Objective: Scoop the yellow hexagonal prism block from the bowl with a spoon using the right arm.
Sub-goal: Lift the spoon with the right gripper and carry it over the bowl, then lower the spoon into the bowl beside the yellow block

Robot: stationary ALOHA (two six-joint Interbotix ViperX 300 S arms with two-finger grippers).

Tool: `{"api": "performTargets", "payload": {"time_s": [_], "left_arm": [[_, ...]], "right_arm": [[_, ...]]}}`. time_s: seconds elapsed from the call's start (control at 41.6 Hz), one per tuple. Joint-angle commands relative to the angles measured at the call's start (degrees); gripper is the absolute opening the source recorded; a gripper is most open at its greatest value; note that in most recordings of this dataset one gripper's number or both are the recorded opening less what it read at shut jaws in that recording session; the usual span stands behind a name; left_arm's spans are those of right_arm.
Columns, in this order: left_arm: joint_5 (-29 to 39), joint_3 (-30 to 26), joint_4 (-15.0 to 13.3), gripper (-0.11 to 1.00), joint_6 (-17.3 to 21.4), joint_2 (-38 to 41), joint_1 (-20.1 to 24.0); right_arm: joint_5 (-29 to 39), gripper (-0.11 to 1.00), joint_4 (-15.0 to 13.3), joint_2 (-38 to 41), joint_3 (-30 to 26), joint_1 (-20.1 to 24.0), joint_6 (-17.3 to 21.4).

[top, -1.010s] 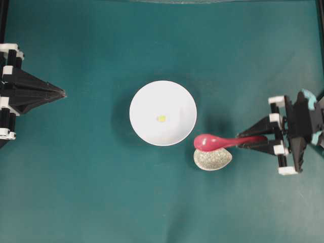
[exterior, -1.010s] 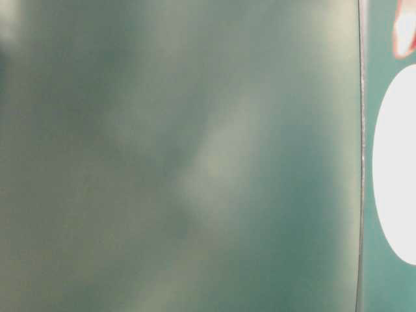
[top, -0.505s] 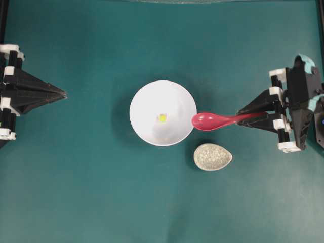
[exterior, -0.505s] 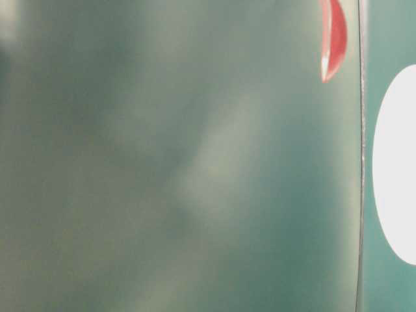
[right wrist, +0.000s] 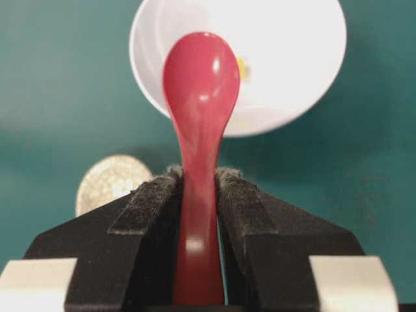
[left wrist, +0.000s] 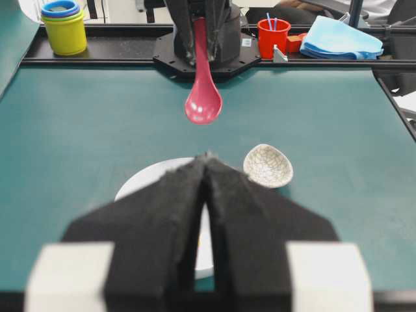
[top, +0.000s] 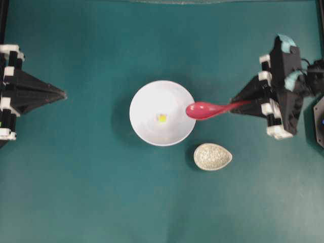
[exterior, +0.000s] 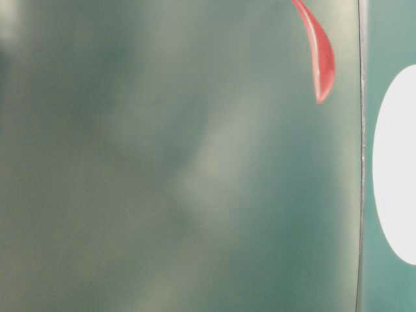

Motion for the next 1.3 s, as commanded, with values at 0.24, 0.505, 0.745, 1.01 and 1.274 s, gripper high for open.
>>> {"api": "performTargets", "payload": {"time_s": [0.24,0.505,0.745,1.01,1.274], "left_arm": [[-0.4,-1.4,0.2,0.0,0.1,0.4,0.0],[-0.3,-1.4,0.2,0.0,0.1,0.4,-0.1],[-0.3,-1.3,0.2,0.0,0.1,0.4,-0.1],[-0.3,-1.3,0.2,0.0,0.1,0.4,0.0],[-0.3,-1.3,0.2,0.0,0.1,0.4,0.0]], "right_arm": [[10.3,0.24,-1.9,8.2,-9.3,-2.5,0.2],[17.8,0.24,-4.2,15.9,-17.3,-2.5,0.4],[23.9,0.24,-10.1,21.4,-23.1,-2.5,4.7],[27.2,0.24,-16.7,24.3,-26.3,-2.5,10.8],[28.0,0.24,-16.7,26.0,-27.8,-2.3,10.9]]}}
